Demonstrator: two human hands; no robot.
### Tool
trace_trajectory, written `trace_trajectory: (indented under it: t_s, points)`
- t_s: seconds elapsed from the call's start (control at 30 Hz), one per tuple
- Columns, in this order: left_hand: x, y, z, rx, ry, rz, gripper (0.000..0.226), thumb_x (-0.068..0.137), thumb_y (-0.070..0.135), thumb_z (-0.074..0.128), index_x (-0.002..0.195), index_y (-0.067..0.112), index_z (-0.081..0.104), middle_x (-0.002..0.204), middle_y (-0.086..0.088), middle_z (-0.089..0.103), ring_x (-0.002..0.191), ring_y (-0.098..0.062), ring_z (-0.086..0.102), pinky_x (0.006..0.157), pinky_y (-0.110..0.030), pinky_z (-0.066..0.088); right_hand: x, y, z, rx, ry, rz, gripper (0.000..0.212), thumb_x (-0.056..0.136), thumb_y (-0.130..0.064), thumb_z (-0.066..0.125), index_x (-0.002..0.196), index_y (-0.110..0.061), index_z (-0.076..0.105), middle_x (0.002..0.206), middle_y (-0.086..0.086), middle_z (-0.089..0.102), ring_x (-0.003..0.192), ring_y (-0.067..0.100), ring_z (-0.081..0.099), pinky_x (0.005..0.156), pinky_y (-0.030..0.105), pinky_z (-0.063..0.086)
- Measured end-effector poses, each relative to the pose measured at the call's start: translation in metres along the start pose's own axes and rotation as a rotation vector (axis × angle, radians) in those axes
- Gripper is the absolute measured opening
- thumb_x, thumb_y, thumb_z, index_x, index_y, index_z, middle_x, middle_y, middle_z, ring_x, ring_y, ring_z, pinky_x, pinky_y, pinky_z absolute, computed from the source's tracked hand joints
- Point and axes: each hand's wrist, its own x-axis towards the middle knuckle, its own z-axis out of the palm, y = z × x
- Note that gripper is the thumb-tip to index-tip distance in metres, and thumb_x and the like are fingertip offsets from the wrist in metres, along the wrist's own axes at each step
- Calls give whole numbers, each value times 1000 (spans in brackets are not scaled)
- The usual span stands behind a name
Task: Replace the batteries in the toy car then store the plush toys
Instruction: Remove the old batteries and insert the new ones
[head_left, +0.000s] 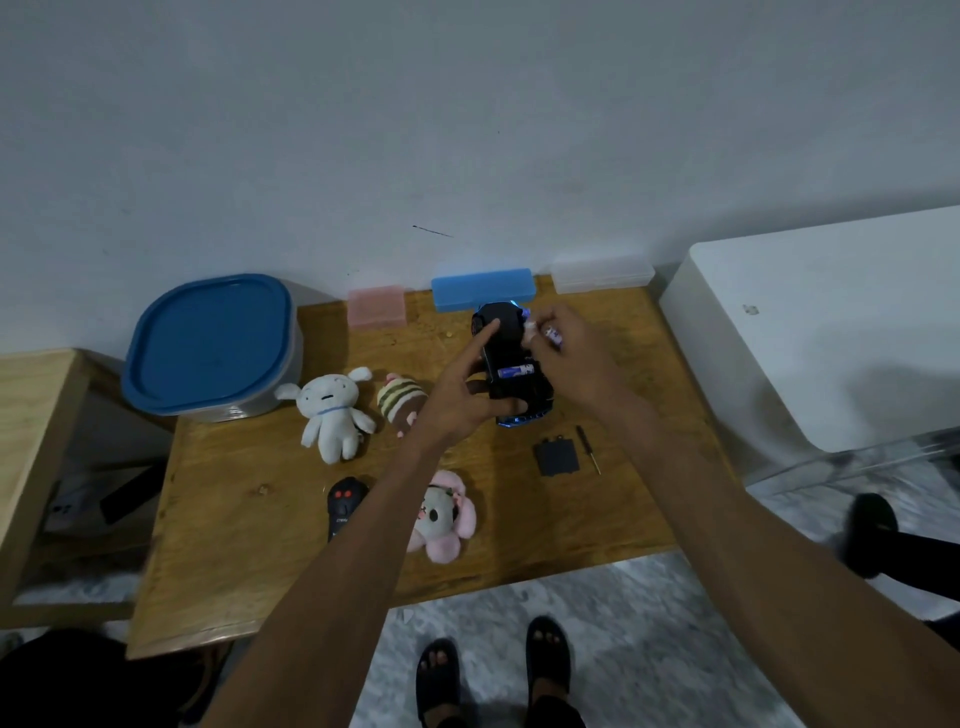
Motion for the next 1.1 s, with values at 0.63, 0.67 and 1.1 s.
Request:
trace_trajectory:
  t_s: [0.63, 0.67, 1.1]
  points:
    - [-4, -3, 1, 48, 43, 33, 105, 74, -4, 84, 154, 40, 33, 138, 7, 52, 121, -10, 60, 88, -33, 60, -22, 9, 29, -118, 286, 184, 20, 91, -34, 72, 92, -14, 76, 89, 0, 72, 74, 8, 61, 53, 14, 35]
    - [-5, -3, 2, 69, 55, 54, 105, 74, -3, 85, 154, 39, 33, 139, 7, 51, 120, -2, 58, 87, -26, 58, -24, 8, 31, -126, 299, 189, 18, 90, -32, 72, 94, -15, 76, 91, 0, 72, 77, 9, 62, 53, 14, 36]
    - [-7, -7, 9, 202, 119, 150, 103, 74, 0, 85, 156, 31, 32, 135, 19, 51, 113, 18, 54, 90, -17, 53, -21, 9, 40, 178, 319, 418, 12, 84, -29, 78, 87, -17, 76, 81, 1, 74, 76, 16, 70, 73, 39, 61]
